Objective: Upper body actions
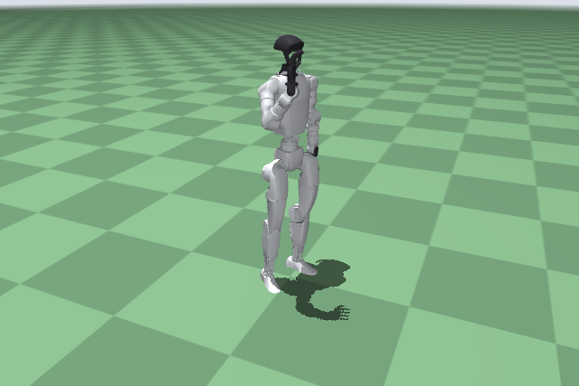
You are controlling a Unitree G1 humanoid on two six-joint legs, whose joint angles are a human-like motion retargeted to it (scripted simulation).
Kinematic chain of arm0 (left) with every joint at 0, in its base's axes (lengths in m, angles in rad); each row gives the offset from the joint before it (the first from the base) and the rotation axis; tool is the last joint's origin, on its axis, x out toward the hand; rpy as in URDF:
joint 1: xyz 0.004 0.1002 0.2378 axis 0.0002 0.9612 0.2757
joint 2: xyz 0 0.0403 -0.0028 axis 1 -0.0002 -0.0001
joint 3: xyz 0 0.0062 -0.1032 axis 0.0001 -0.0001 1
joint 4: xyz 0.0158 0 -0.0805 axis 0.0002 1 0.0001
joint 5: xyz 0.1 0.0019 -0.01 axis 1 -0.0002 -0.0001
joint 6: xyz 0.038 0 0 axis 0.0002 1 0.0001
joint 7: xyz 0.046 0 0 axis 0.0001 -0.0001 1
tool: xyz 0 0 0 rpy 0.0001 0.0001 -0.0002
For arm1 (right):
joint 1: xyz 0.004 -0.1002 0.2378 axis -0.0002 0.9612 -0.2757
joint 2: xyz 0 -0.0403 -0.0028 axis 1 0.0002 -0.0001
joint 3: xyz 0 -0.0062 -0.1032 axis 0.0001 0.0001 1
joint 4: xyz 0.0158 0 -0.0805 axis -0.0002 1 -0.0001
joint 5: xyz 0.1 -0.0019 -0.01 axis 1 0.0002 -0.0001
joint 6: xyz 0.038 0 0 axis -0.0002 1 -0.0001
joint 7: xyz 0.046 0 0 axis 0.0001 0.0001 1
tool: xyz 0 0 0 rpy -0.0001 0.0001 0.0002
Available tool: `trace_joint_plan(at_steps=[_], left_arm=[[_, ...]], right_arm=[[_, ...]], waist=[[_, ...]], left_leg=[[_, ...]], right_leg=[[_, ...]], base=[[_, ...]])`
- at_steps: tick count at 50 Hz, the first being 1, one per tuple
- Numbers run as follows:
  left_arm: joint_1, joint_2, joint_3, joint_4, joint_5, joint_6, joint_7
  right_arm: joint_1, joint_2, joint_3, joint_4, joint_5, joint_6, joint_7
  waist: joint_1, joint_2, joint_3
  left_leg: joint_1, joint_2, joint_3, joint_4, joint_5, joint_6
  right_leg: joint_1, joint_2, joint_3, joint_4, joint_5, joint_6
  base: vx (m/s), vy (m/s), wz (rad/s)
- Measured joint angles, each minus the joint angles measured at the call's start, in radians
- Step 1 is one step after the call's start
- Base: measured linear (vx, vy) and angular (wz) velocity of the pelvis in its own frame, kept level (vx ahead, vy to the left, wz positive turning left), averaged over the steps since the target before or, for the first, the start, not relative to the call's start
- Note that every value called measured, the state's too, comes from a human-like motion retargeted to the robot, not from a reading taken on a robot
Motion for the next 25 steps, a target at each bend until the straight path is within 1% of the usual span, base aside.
trace_joint_plan(at_steps=[3,6,8,10,13,17,21,25], left_arm=[[0.006,0.002,-0.003,0.005,0.0,0.002,0.002],[0.009,0.004,-0.009,0.015,-0.001,0.006,0.001],[0.009,0.003,-0.01,0.017,0.001,0.008,0.002],[0.011,0.002,-0.011,0.014,0.0,0.007,0.004],[0.016,0.0,-0.013,0.002,0.0,0.005,0.002],[0.02,-0.003,-0.029,-0.01,-0.003,0.001,-0.008],[0.021,0.003,-0.046,-0.021,0.004,-0.001,-0.009],[0.028,0.013,-0.06,-0.019,0.001,0.0,-0.006]], right_arm=[[0.11,0.079,-0.036,0.056,0.122,-0.029,0.054],[0.254,0.156,-0.054,0.125,0.219,-0.086,0.099],[0.353,0.213,-0.05,0.198,0.229,-0.12,0.118],[0.442,0.26,-0.039,0.303,0.197,-0.125,0.134],[0.54,0.299,-0.023,0.517,0.105,-0.084,0.147],[0.612,0.308,0.016,0.835,-0.039,0.025,0.165],[0.642,0.312,0.061,1.113,-0.156,0.124,0.225],[0.642,0.34,0.087,1.409,-0.272,0.214,0.202]], waist=[[-0.008,0.0,0.004],[-0.015,0.001,0.011],[-0.026,0.001,0.018],[-0.036,-0.002,0.026],[-0.035,-0.004,0.039],[-0.009,0.007,0.052],[0.001,0.014,0.06],[0.015,0.02,0.049]], left_leg=[[-0.006,0.001,-0.002,0.003,0.003,0.0],[-0.011,0.002,-0.005,0.005,0.004,-0.001],[-0.009,0.001,-0.012,0.004,0.004,-0.002],[-0.006,0.0,-0.02,0.003,0.003,-0.004],[-0.001,0.001,-0.019,0.004,0.002,-0.006],[-0.001,0.007,0.003,0.005,0.005,-0.004],[0.0,0.008,0.008,0.005,0.005,-0.004],[-0.001,0.008,0.014,0.004,0.004,-0.004]], right_leg=[[0.002,0.001,-0.001,-0.003,0.0,0.0],[0.003,0.002,-0.004,-0.005,-0.001,0.0],[0.005,0.0,-0.012,-0.005,-0.001,0.001],[0.008,-0.003,-0.02,-0.005,-0.002,0.001],[0.011,-0.004,-0.021,-0.004,-0.001,0.0],[0.008,0.003,0.0,-0.003,0.002,-0.002],[0.005,0.003,0.003,-0.003,0.004,-0.004],[0.0,0.004,0.007,-0.003,0.006,-0.005]], base=[[-0.01,-0.07,0.04],[-0.02,-0.07,0.05],[-0.01,-0.09,0.18],[0.0,-0.09,0.16],[0.0,-0.08,-0.02],[-0.02,0.0,-0.21],[0.0,0.0,0.0],[0.0,0.0,0.0]])
